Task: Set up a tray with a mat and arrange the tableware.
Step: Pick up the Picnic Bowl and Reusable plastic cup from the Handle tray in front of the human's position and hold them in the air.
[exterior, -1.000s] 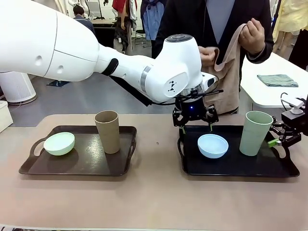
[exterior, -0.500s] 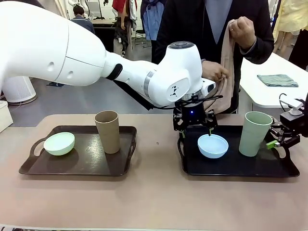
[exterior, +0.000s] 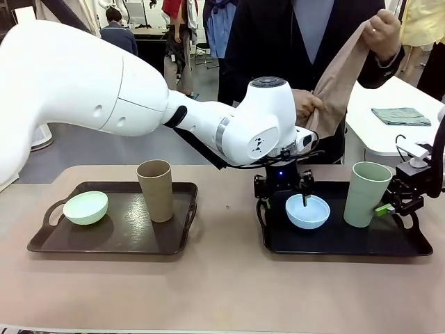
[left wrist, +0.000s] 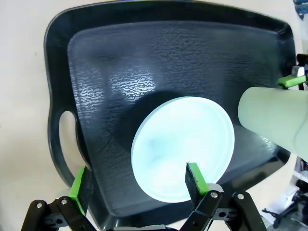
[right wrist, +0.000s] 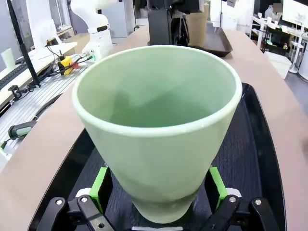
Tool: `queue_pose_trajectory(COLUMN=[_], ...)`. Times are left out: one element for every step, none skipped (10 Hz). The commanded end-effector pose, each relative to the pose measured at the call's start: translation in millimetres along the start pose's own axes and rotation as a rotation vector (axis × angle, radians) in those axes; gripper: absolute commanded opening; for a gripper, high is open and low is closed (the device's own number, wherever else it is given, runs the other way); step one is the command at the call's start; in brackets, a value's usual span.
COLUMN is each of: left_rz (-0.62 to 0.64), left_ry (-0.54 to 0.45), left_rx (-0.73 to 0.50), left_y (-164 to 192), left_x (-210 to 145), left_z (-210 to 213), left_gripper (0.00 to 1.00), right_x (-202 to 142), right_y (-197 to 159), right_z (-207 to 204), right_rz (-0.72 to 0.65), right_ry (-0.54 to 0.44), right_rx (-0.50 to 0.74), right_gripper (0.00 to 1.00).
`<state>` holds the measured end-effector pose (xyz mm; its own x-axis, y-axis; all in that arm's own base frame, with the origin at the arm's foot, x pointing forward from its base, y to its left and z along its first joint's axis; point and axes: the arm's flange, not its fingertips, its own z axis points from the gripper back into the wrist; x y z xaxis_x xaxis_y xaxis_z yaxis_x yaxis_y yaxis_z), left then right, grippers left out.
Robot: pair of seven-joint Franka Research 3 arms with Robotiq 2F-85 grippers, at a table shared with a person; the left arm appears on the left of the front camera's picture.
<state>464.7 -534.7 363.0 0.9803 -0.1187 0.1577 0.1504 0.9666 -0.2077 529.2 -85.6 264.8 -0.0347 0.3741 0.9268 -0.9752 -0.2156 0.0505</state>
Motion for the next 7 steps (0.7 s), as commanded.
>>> queue_pose_trajectory(left_rz=[-0.031,-0.037,-0.037,-0.030,-0.033,-0.036,-0.031], left_ry=[-0.056,-0.056,-0.080,-0.069,-0.065,-0.064,-0.037], left_rx=[0.001,0.001,0.003,0.011,0.008,0.005,0.006], left_y=[-4,-5,-4,-3,-2,-3,-3], left_x=[3,5,5,5,5,5,5], left_z=[-5,-8,-12,-16,-18,-18,-19], left_gripper=[1.00,1.00,1.00,1.00,0.98,0.45,0.43], right_x=[5,7,7,7,7,7,7], right_y=[4,2,1,2,2,2,1], right_z=[-11,-13,-15,-17,-16,-16,-16], right_rz=[0.020,0.027,0.030,0.037,0.061,0.064,0.062], right_ry=[0.010,0.011,0.001,-0.004,-0.015,-0.018,-0.023], right_rx=[-0.026,-0.028,-0.021,-0.019,-0.007,-0.010,-0.011], right_gripper=[1.00,1.00,1.00,1.00,1.00,0.42,0.42])
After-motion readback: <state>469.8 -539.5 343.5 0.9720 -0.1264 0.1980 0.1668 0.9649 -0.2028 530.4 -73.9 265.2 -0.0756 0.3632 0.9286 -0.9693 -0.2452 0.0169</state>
